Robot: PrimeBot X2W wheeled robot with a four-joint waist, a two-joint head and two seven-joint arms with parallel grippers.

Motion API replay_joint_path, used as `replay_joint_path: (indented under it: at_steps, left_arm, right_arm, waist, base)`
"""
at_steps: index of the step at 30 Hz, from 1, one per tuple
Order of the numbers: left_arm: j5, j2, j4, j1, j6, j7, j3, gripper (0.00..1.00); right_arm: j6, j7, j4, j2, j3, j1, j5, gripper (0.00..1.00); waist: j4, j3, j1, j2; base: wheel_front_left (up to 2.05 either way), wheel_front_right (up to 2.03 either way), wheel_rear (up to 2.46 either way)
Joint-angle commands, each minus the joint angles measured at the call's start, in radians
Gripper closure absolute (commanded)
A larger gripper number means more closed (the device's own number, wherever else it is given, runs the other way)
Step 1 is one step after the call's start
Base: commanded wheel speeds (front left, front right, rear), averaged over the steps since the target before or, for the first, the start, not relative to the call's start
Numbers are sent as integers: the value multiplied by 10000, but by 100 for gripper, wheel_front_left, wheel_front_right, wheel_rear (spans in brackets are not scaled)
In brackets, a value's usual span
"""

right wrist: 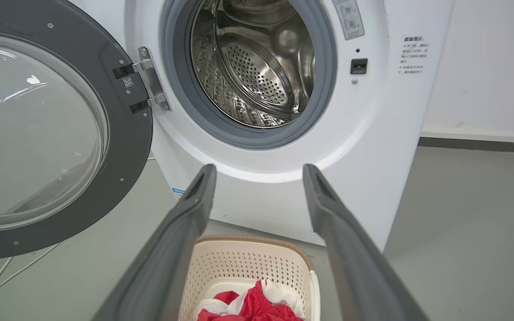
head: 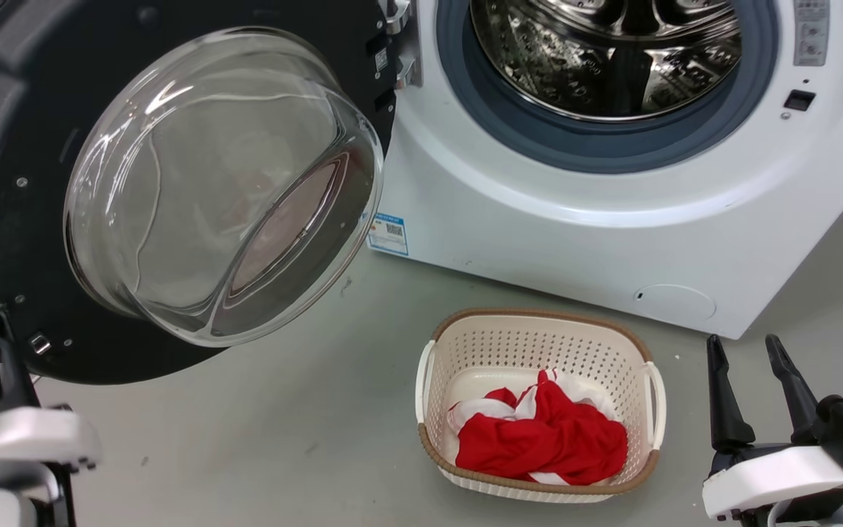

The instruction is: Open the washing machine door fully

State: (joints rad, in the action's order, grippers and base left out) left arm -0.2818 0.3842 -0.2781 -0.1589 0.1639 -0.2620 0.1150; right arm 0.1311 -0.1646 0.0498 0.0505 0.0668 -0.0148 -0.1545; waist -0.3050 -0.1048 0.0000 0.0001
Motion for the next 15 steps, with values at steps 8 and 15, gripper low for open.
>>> replay_joint_path:
  at_steps: [8, 15]
  left_arm:
    - [286, -824, 1415, 1576, 77, -30, -447, 100]
    - [345, -1343, 1583, 1618, -371, -9, -1387, 100]
  right_arm:
    - [-7, -147, 3, -10, -22, -252, -15, 0]
    - [-7, -154, -192, -11, 86, -308, 66, 0]
  waist:
    - [497, 570, 0, -1]
    - [1081, 863, 0, -1]
  base:
    - [0, 0, 0]
    - [0, 0, 0]
